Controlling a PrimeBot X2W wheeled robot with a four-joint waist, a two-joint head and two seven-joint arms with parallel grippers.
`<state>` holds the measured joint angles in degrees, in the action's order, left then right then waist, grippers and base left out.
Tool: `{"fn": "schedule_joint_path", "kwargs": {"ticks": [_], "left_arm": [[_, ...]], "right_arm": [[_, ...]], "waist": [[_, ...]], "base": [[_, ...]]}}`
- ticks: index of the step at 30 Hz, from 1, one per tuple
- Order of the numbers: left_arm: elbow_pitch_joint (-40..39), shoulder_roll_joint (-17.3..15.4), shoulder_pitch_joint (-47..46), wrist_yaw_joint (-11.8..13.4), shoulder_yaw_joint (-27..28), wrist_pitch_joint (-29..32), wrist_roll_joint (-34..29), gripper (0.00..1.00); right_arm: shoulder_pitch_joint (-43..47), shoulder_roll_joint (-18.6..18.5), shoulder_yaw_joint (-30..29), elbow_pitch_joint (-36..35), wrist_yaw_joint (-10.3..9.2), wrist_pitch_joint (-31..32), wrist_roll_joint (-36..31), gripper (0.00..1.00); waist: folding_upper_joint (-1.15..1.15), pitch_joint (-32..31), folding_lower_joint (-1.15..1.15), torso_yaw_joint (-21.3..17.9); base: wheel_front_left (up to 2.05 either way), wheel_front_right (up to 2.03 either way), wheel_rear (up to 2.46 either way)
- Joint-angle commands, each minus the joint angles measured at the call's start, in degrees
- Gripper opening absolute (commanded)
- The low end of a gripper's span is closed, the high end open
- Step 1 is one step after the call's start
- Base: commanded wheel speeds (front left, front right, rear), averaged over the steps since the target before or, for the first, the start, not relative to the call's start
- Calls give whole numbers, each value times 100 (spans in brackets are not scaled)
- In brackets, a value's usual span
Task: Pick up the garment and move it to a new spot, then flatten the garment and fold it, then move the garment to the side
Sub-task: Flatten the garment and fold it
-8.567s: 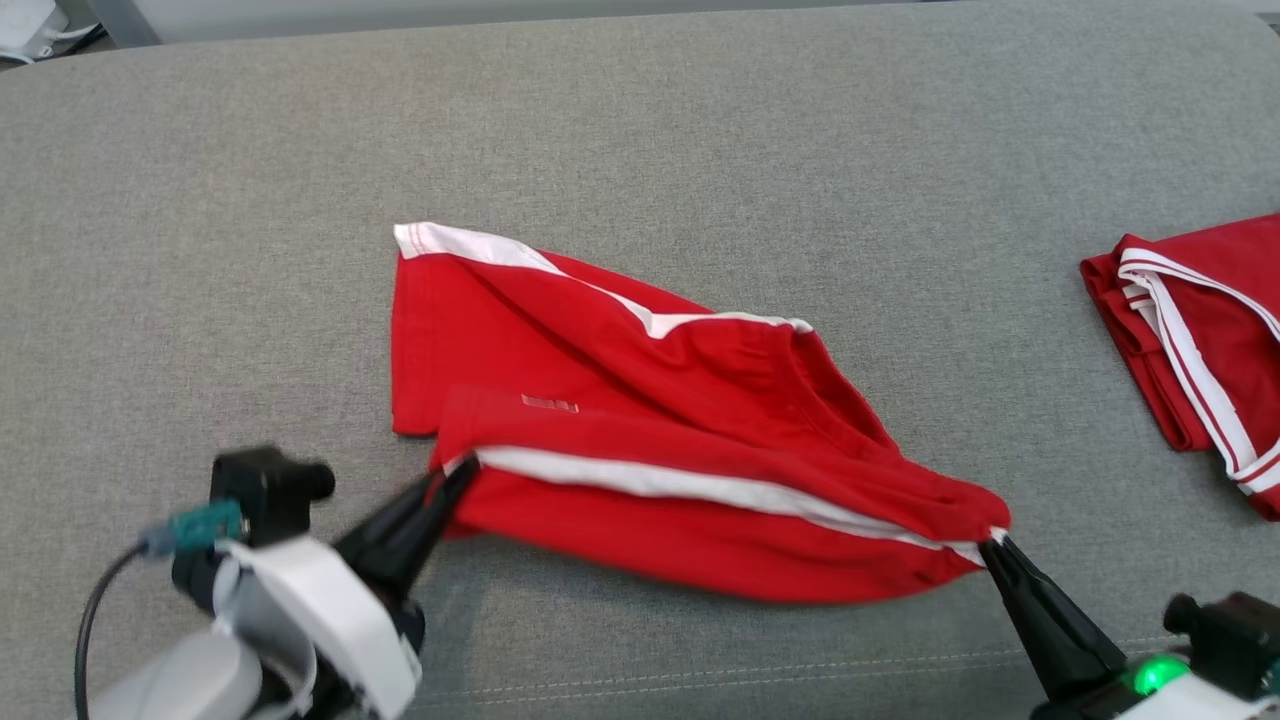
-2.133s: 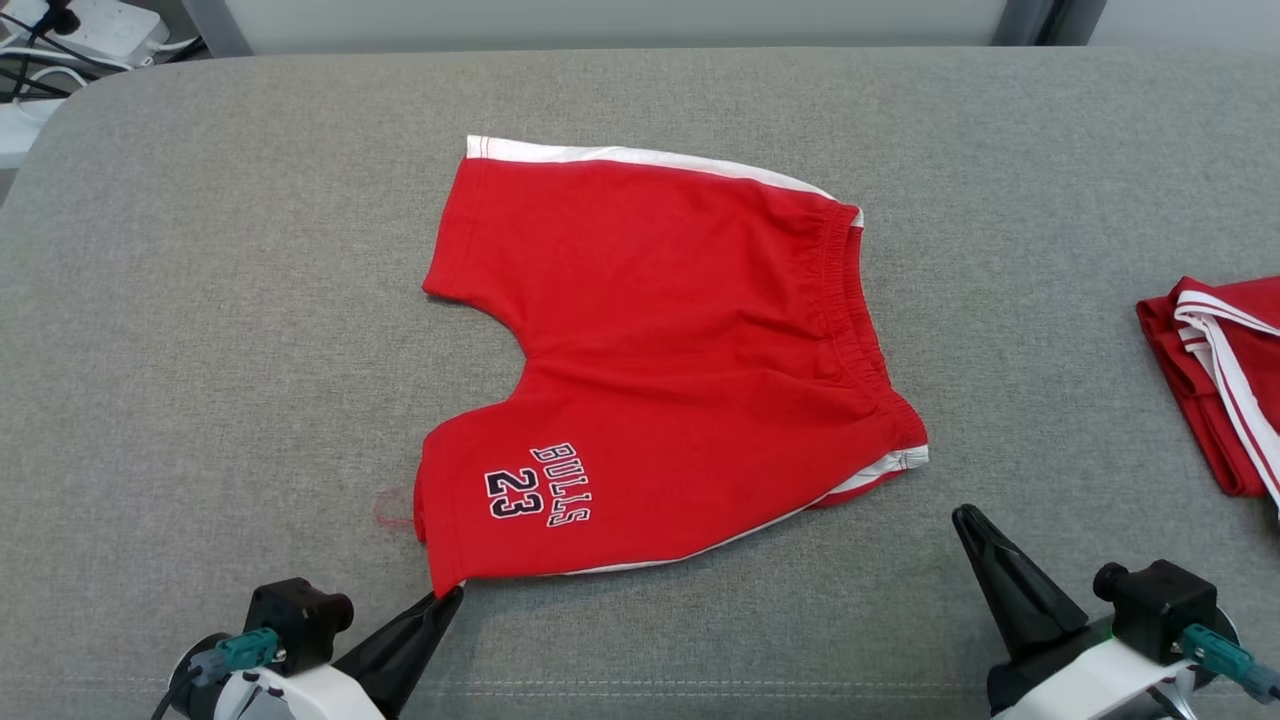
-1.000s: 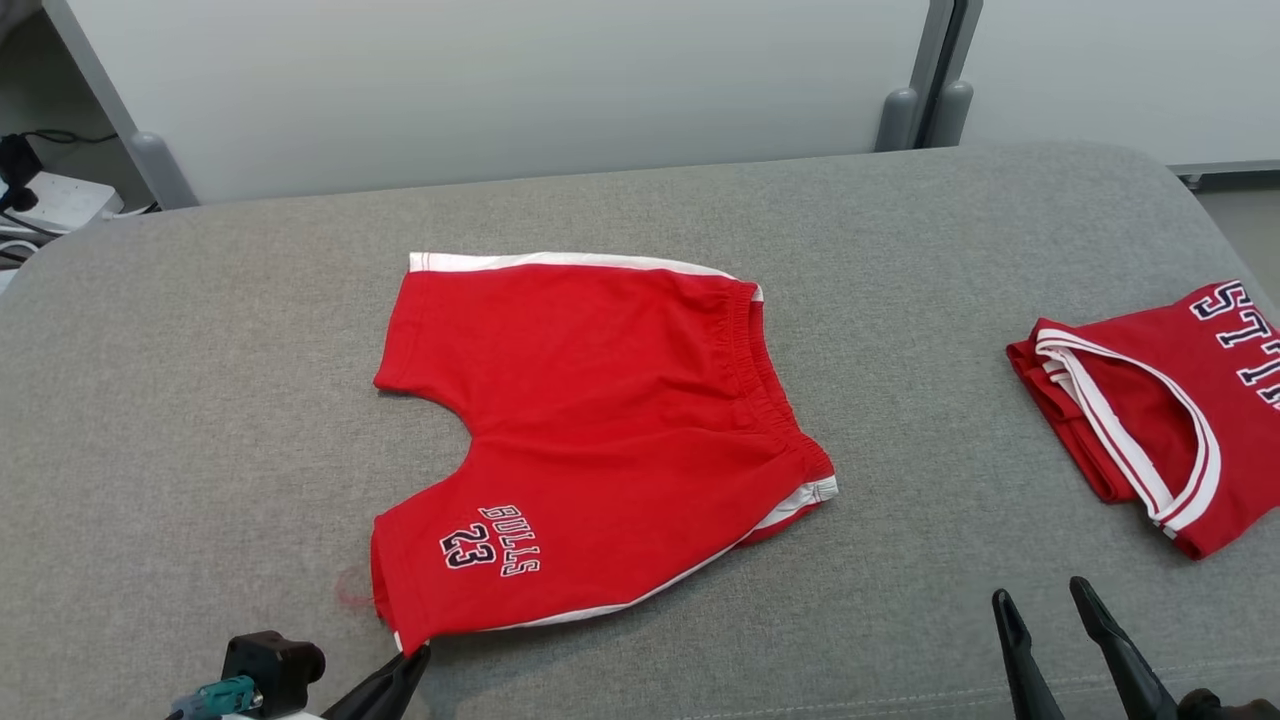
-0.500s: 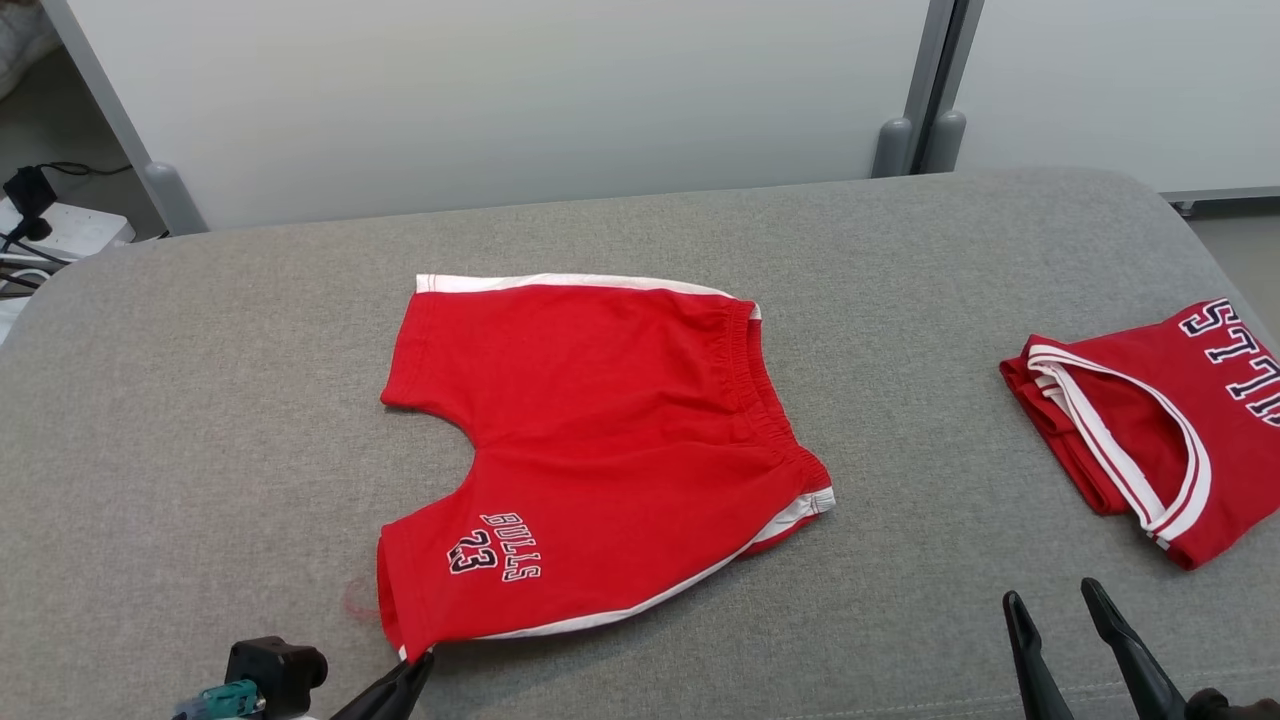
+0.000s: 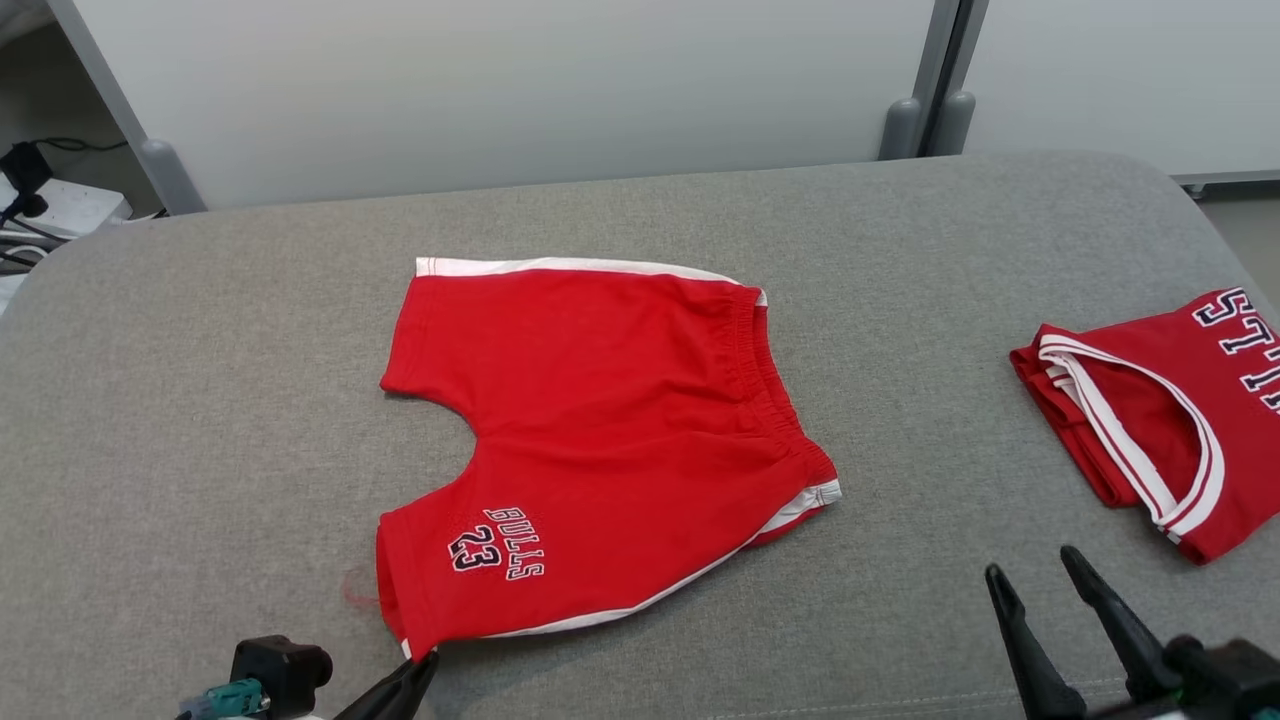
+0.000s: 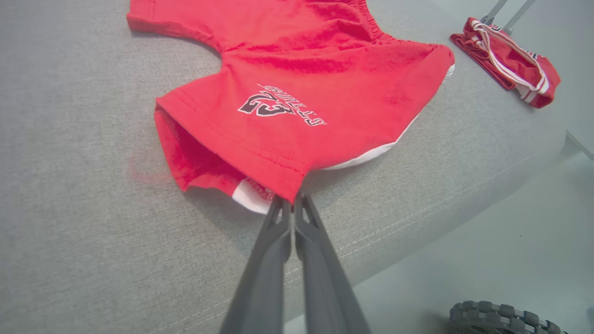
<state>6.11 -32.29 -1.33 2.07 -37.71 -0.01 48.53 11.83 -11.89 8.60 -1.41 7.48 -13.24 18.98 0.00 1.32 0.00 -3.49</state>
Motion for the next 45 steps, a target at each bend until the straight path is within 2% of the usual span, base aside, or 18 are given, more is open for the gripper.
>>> {"fn": "schedule_joint_path", "kwargs": {"ticks": [1,6,10,19,24,25,26,27,28,34,38,43,45], "left_arm": [[-138,-178,-260,5,217,-8,-22,0],[-165,-123,-569,-96,139,63,-125,0],[-144,-17,-918,-237,50,97,-239,0],[116,237,-1481,-464,-65,22,-391,0],[242,290,-1574,-501,-78,-24,-400,0],[267,299,-1589,-509,-77,-40,-397,0],[289,305,-1598,-516,-74,-60,-395,0],[311,308,-1602,-520,-71,-74,-390,0],[331,311,-1603,-522,-67,-88,-384,0],[388,265,-1520,-498,-23,-146,-320,0],[241,148,-1289,-400,12,-119,-237,0],[-271,-160,-707,-36,157,6,-34,0],[-742,-376,-287,233,266,93,113,0]], "right_arm": [[-550,-353,279,12,1,119,112,100],[-1372,-944,980,665,1,457,388,100],[-2029,-1232,1544,1247,1,567,589,100],[-3261,-1386,2632,2405,1,472,905,100],[-3575,-1419,2966,2799,1,374,1058,100],[-3641,-1425,3052,2872,1,352,1095,84],[-3698,-1425,3125,2935,1,316,1139,43],[-3749,-1426,3207,2993,1,294,1179,16],[-3790,-1428,3292,3040,1,271,1221,0],[-3802,-1520,3574,3149,1,45,1525,0],[-3475,-1700,3703,2823,1,-75,1857,0],[-2897,-2167,3632,2258,1,-145,2149,0],[-2532,-2363,3505,1948,1,-160,2226,0]], "waist": [[0,83,0,50],[0,342,0,269],[0,616,0,478],[0,994,0,733],[0,1073,0,778],[0,1086,0,782],[0,1094,0,782],[0,1100,0,781],[0,1104,0,778],[0,1063,0,739],[0,987,0,735],[0,878,0,709],[0,846,0,697]], "base": [[0,0,0],[0,0,0],[0,0,0],[0,0,0],[0,0,0],[0,0,0],[0,0,0],[0,0,0],[0,0,0],[0,0,0],[0,0,0],[0,0,0],[0,0,0]]}}
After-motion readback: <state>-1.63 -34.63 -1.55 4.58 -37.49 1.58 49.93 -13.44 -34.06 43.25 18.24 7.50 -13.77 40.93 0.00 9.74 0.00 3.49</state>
